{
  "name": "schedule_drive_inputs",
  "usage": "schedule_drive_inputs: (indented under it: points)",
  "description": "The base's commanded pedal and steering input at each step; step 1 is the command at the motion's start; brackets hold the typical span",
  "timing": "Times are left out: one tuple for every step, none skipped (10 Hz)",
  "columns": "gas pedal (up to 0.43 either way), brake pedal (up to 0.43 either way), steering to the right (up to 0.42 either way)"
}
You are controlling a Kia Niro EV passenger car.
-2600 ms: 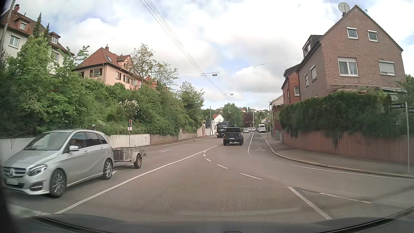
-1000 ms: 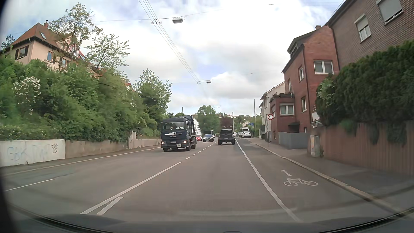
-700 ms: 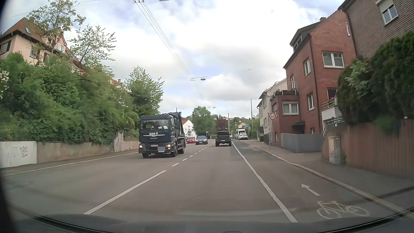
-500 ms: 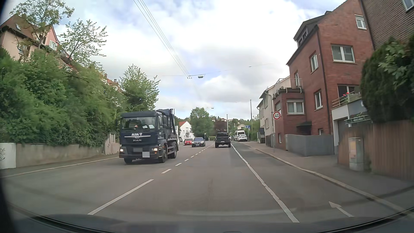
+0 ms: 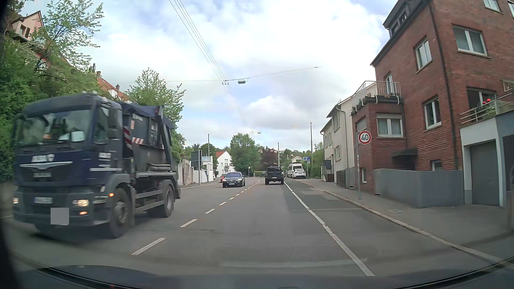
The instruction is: Follow the waypoints while adhering to traffic rules and regulations
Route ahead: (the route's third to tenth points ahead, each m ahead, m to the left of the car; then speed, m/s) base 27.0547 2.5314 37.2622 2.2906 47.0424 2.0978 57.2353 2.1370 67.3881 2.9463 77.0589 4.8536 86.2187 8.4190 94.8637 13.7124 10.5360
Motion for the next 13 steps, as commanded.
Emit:
schedule_drive_inputs:
  points:
    - [0.138,0.000,0.008]
    - [0.138,0.000,0.008]
    - [0.138,0.000,0.008]
    - [0.138,0.000,0.007]
    - [0.138,0.000,0.006]
    - [0.138,0.000,0.005]
    - [0.130,0.000,0.005]
    - [0.130,0.000,0.005]
    - [0.130,0.000,0.005]
    - [0.130,0.000,0.004]
    - [0.130,0.000,0.004]
    - [0.130,0.000,0.004]
    - [0.130,0.000,0.004]
